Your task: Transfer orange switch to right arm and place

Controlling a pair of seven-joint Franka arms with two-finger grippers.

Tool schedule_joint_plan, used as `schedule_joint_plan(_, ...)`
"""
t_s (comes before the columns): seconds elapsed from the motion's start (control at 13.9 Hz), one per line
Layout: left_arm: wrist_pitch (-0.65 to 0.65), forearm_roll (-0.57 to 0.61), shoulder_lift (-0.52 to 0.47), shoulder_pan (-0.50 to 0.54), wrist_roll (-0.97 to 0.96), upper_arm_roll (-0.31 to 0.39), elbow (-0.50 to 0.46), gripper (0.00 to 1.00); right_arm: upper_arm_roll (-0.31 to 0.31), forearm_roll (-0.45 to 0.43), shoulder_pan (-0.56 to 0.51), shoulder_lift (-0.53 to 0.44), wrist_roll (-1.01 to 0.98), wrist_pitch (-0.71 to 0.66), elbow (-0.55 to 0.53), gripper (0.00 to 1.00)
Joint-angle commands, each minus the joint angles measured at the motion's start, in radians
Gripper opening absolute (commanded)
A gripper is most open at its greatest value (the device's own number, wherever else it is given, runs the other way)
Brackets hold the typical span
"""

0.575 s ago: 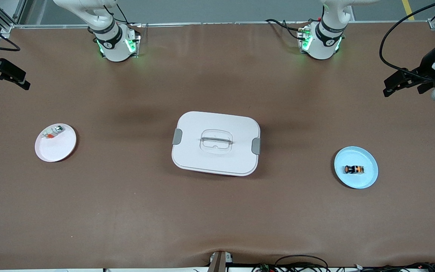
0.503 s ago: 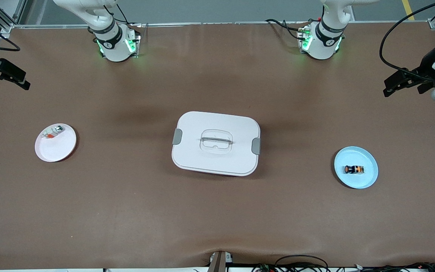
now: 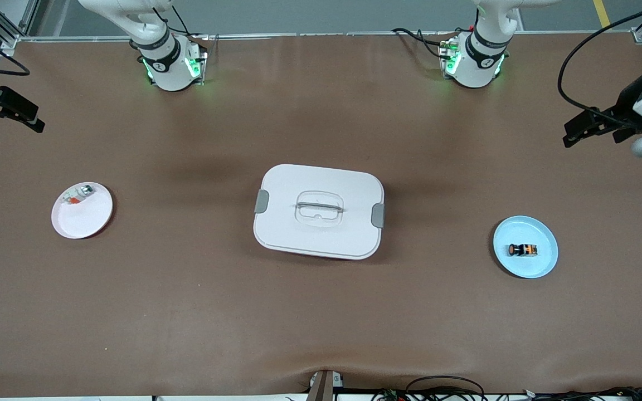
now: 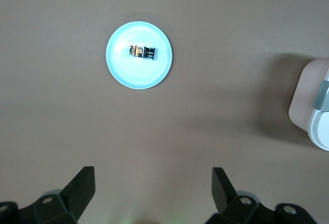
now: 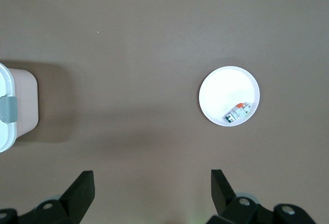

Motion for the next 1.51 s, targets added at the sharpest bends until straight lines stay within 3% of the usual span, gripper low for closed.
schedule_joint_plan(0.0,0.01,0.032,0.096,0.004,0.012,0.001,0.032,1.0,0.01,-0.009,-0.01,-0.023,0.017,0.004,-0.022,1.0)
schedule_joint_plan(0.22,0.166,0.09,0.13,0.013,0.013,0.0,-0.068,1.0,0.008,-0.009,-0.011,-0.023,0.016,0.004,-0.022,1.0)
schedule_joint_plan(0.72,0.617,0.09,0.23,0.074,0.018,0.0,-0.287,1.0,0.007,-0.009,-0.013,-0.023,0.009,0.005,-0.022,1.0)
schedule_joint_plan(1.44,0.945,0.092,0.481,0.117,0.116,0.0,-0.309,1.0,0.008,-0.007,-0.013,-0.023,0.008,0.007,-0.022,1.0)
